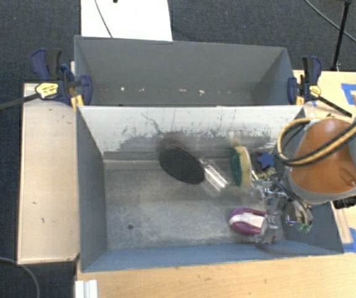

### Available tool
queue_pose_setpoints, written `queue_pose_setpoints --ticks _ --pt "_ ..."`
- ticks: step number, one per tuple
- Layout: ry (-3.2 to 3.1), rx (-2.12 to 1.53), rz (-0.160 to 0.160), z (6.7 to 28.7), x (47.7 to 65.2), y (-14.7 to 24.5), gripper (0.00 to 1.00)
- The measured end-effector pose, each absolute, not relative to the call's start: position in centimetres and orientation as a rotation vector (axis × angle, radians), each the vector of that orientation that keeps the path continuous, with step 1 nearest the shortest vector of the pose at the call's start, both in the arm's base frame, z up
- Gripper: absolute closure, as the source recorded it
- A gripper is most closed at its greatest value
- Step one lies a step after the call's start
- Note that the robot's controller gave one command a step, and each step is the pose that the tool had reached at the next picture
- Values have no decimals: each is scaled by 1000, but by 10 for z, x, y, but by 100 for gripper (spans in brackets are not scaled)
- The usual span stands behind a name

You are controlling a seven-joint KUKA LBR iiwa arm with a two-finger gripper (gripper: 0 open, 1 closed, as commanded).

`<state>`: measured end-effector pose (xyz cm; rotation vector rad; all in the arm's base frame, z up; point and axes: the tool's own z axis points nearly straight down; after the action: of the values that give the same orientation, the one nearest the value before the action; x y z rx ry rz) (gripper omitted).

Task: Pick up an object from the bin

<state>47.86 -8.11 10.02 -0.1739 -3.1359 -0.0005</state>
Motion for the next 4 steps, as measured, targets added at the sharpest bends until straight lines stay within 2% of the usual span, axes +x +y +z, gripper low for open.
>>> queue_pose_setpoints --ticks 1,2,3,4 --pt "-3127 -276 -2 70 484 -86 0" --pt "-3117 -376 -2 71 480 -80 0" --pt "-3114 -370 -1 70 479 -79 100" --pt "-3125 -362 1 81 480 -80 100"
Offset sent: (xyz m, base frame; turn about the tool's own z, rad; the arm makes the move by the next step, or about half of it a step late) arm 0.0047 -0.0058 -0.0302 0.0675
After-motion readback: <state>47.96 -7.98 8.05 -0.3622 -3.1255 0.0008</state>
